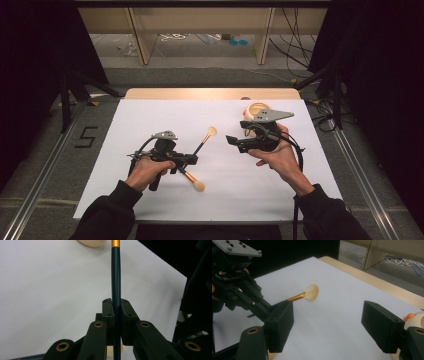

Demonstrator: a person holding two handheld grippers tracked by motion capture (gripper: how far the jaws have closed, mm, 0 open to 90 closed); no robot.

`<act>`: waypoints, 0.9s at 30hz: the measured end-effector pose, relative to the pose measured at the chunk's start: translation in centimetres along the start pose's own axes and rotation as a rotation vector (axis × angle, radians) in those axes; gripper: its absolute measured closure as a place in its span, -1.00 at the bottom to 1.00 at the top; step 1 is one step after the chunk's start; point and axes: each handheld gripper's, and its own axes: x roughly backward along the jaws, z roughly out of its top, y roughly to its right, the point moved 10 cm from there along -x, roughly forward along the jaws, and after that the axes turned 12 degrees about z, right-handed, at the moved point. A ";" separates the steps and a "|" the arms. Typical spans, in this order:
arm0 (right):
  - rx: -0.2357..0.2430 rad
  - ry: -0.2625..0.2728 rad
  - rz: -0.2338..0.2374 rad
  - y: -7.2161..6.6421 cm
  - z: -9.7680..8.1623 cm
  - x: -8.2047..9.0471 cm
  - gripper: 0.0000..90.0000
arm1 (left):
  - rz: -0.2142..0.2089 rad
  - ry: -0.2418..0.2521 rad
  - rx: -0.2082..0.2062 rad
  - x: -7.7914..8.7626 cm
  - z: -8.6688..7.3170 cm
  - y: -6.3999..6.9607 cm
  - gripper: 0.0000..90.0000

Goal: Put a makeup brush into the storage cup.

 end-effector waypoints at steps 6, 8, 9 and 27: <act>-0.056 0.053 0.033 0.0 -0.3 -0.8 -0.39 | -0.002 0.084 0.026 0.1 1.0 0.2 0.87; -0.067 0.076 0.043 -0.2 -0.3 -1.0 -0.39 | -0.012 0.103 0.046 0.1 1.3 0.5 0.86; -0.072 0.080 0.051 -0.3 -0.3 -1.1 -0.39 | -0.030 0.108 0.046 0.2 1.3 0.7 0.86; -0.196 0.198 0.199 -2.1 -0.1 -3.7 -0.26 | -0.021 0.204 0.066 0.6 2.6 1.3 0.87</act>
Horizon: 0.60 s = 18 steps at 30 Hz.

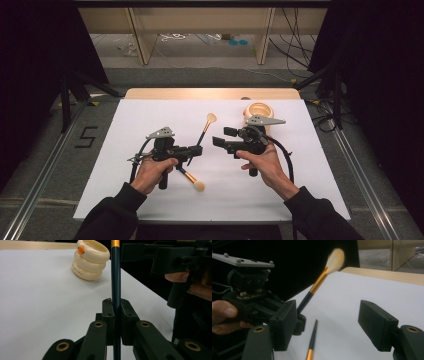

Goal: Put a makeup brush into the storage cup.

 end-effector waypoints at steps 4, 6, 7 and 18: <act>-0.024 0.014 0.022 -0.3 -0.1 -0.7 -0.19 | 0.002 0.017 -0.002 0.0 0.2 0.3 0.87; -0.033 0.023 0.037 -0.4 -0.1 -1.1 -0.15 | 0.001 0.021 -0.006 0.0 0.2 0.4 0.86; -0.017 0.032 0.042 -0.4 0.0 -1.3 -0.13 | 0.003 0.019 -0.009 0.0 0.2 0.4 0.87; -0.064 0.041 0.092 -1.3 0.0 -2.5 0.11 | -0.003 0.032 -0.015 -0.2 0.1 0.8 0.87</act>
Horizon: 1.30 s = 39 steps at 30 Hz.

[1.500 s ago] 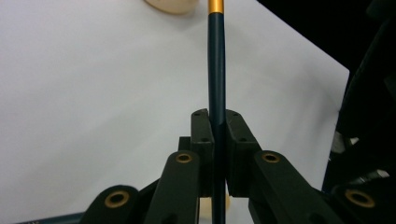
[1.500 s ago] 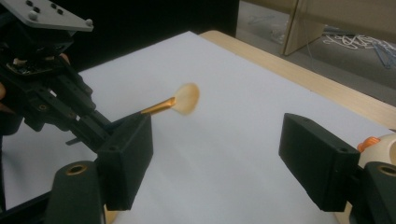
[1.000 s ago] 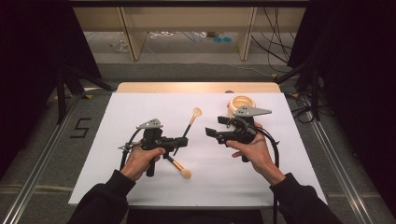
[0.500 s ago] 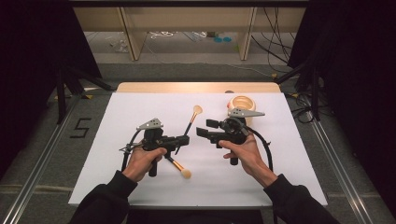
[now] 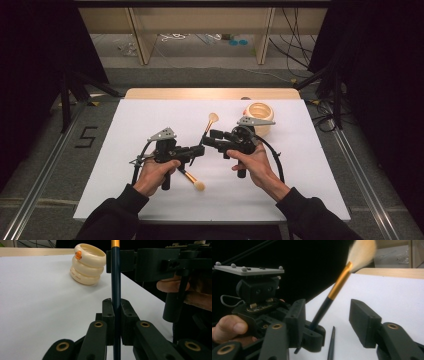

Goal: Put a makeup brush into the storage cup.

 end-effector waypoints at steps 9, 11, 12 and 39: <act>-0.012 0.009 0.021 -0.3 0.1 -0.6 0.37 | 0.001 0.013 0.007 0.0 0.1 0.2 0.86; 0.002 0.017 0.021 -0.2 0.1 -0.7 0.41 | -0.002 0.011 0.008 0.0 0.1 0.2 0.87; -0.009 0.013 0.029 -0.4 0.1 -0.7 0.42 | -0.002 0.011 0.007 0.0 0.1 0.2 0.87; -0.020 0.047 0.080 -1.2 0.3 -1.1 0.85 | -0.011 0.019 -0.005 -0.4 -0.2 1.0 0.86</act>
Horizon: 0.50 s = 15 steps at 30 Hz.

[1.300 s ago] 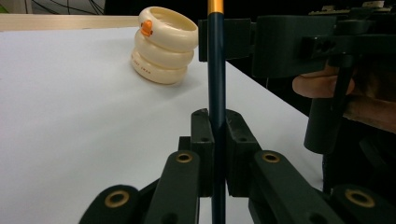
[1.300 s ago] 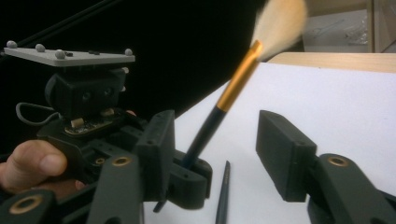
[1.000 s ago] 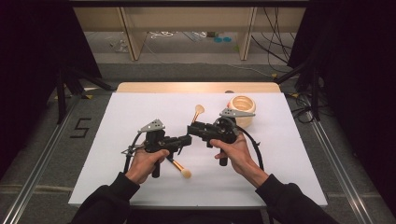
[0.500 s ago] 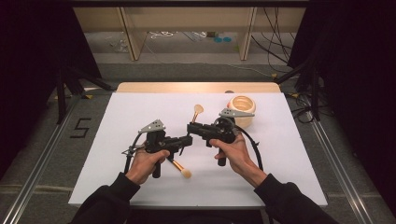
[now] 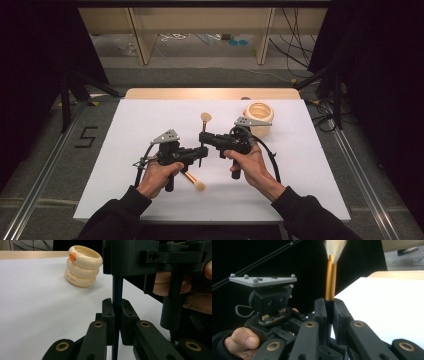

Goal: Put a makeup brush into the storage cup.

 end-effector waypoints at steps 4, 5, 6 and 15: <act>0.019 -0.004 -0.001 -0.1 0.0 0.0 0.85 | -0.005 -0.005 0.001 0.0 -0.1 0.1 0.85; 0.018 -0.009 -0.003 -0.1 0.0 0.0 0.85 | -0.002 -0.007 -0.004 0.0 -0.1 0.0 0.85; 0.026 -0.009 -0.002 -0.1 0.0 0.0 0.85 | -0.005 -0.009 -0.009 -0.1 -0.2 0.0 0.81; 0.083 -0.035 -0.018 -0.3 0.3 0.4 0.85 | 0.020 -0.048 -0.065 -0.2 -0.9 0.2 0.16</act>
